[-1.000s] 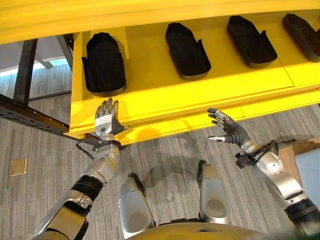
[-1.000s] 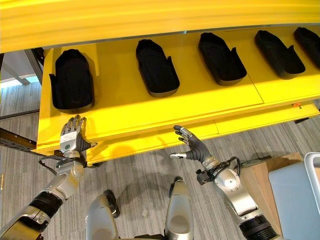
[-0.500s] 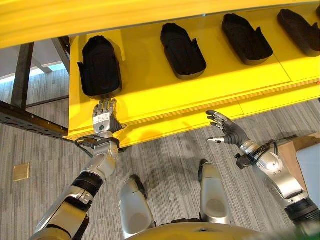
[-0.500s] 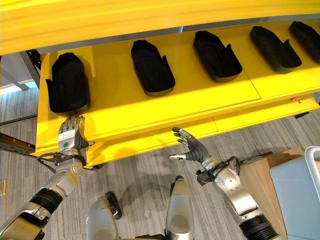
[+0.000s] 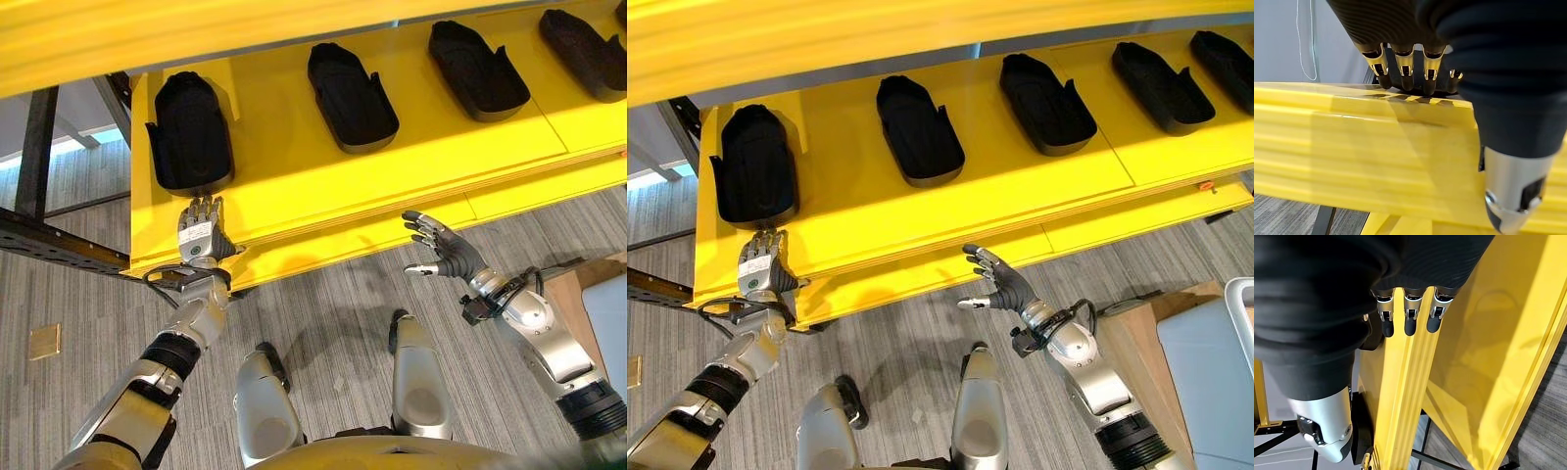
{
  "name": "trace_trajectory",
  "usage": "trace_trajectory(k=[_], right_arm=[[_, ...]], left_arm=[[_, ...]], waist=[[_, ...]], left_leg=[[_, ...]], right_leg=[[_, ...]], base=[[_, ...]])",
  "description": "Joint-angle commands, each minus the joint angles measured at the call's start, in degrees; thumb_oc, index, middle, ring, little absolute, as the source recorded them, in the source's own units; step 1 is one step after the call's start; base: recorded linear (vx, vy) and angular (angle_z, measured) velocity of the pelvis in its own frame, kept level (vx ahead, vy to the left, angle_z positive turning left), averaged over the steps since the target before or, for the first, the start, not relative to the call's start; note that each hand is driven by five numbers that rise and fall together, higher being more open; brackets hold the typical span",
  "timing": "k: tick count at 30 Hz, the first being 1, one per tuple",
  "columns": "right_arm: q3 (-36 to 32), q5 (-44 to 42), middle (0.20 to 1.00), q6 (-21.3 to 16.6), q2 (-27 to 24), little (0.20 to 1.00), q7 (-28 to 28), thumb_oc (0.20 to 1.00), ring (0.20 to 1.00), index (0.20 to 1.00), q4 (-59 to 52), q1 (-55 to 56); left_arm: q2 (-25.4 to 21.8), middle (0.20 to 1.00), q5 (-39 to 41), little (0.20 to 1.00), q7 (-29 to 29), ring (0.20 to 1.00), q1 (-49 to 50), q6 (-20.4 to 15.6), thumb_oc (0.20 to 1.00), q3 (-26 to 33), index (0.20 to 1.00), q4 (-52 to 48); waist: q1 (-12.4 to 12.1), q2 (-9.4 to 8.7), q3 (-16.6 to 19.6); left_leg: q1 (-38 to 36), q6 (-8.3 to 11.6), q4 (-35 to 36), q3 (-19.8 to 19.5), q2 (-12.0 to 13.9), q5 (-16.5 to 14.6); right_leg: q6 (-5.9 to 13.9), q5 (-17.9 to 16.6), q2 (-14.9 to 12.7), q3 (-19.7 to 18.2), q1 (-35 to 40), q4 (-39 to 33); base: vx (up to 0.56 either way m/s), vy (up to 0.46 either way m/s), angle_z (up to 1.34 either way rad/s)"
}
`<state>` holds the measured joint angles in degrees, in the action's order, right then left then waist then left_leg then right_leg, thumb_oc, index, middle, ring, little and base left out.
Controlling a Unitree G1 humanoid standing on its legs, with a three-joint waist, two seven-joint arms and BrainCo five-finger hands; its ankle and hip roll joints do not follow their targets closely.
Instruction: Move parts from the plastic box to the shelf.
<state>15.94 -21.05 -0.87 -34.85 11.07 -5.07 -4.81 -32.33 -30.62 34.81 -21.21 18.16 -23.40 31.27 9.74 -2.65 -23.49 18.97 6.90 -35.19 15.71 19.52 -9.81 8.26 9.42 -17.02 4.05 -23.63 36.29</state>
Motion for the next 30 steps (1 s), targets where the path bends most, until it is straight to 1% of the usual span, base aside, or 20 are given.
trace_trajectory(k=[1,3,8,14,17,25,27,29,30], right_arm=[[-1.63,0.97,1.000,-1.61,-1.05,1.000,0.48,1.000,1.000,1.000,-0.76,-2.45],[-1.61,0.78,1.000,-1.50,-1.20,1.000,0.41,1.000,1.000,1.000,-0.84,-2.65],[-1.37,0.75,1.000,-1.31,-1.23,1.000,0.78,1.000,1.000,1.000,-0.45,-3.17],[-1.14,0.71,1.000,-0.90,-1.24,1.000,0.57,1.000,1.000,1.000,-0.29,-3.96],[-1.11,0.44,1.000,-0.53,-1.51,1.000,0.59,1.000,1.000,1.000,-0.32,-4.21],[-1.04,0.33,1.000,-0.37,-1.77,1.000,0.47,1.000,1.000,1.000,-0.10,-4.93],[-0.99,0.38,1.000,-0.32,-1.80,1.000,0.73,1.000,1.000,1.000,0.18,-5.17],[-0.80,0.50,1.000,0.05,-1.86,1.000,0.95,1.000,1.000,1.000,0.11,-5.63],[-0.76,0.32,1.000,0.24,-1.88,1.000,0.79,1.000,1.000,1.000,0.12,-5.72]], left_arm=[[-3.90,1.000,-3.68,1.000,2.00,1.000,-5.00,1.51,1.000,1.32,1.000,2.52],[-4.13,1.000,-2.61,1.000,1.86,1.000,-5.34,2.07,1.000,1.10,1.000,2.63],[-4.12,1.000,-1.45,1.000,2.83,1.000,-6.13,2.12,1.000,1.37,1.000,4.25],[-4.64,1.000,-1.82,1.000,2.67,1.000,-7.95,2.12,1.000,1.48,1.000,5.25],[-5.06,1.000,-2.45,1.000,2.08,1.000,-8.56,2.76,1.000,1.28,1.000,5.49],[-5.51,1.000,-1.80,1.000,2.91,1.000,-9.83,2.25,1.000,1.23,1.000,7.29],[-5.52,1.000,-2.42,1.000,2.55,1.000,-10.00,2.65,1.000,1.15,1.000,7.65],[-5.59,1.000,-1.92,1.000,3.36,1.000,-10.62,2.95,1.000,1.10,1.000,8.52],[-5.90,1.000,-1.09,1.000,3.93,1.000,-11.02,2.49,1.000,1.38,1.000,8.94]], waist=[[-0.12,-0.38,0.60],[-0.06,-0.38,0.52],[0.05,-0.37,0.57],[0.19,-0.30,0.46],[0.29,-0.31,0.44],[0.57,-0.23,0.29],[0.62,-0.21,0.24],[0.70,-0.21,0.17],[0.69,-0.21,0.16]], left_leg=[[-1.59,-4.86,-1.38,2.93,-2.90,-3.83],[-1.57,-4.87,-1.46,2.97,-2.82,-3.84],[-1.81,-4.80,-1.18,3.05,-2.85,-3.64],[-1.28,-4.84,-1.68,2.97,-2.79,-3.82],[-1.14,-4.81,-2.03,2.86,-2.75,-4.03],[-1.34,-4.82,-1.78,3.00,-2.78,-3.94],[-1.47,-4.83,-1.63,3.03,-2.85,-3.88],[-1.39,-4.83,-1.44,3.13,-2.89,-3.73],[-1.22,-4.85,-1.57,3.15,-2.88,-3.77]], right_leg=[[-2.19,3.10,2.82,1.92,2.34,2.80],[-2.24,3.15,2.79,1.96,2.32,2.94],[-2.26,3.05,2.73,2.02,2.56,2.65],[-2.45,3.29,2.78,1.93,2.16,3.11],[-2.54,3.59,2.77,1.94,2.11,3.55],[-2.69,3.59,2.80,2.03,2.23,3.28],[-2.68,3.49,2.77,2.05,2.34,3.08],[-2.67,3.36,2.84,1.93,2.20,2.94],[-2.69,3.36,2.86,1.87,2.01,3.03]], base=[[0.00,0.000,0.00],[0.00,0.000,0.00],[0.00,0.000,0.00],[0.00,0.000,0.00],[0.00,0.000,0.00],[0.00,0.000,0.00],[0.00,0.000,0.00],[0.00,0.000,0.00],[0.00,0.000,0.00]])
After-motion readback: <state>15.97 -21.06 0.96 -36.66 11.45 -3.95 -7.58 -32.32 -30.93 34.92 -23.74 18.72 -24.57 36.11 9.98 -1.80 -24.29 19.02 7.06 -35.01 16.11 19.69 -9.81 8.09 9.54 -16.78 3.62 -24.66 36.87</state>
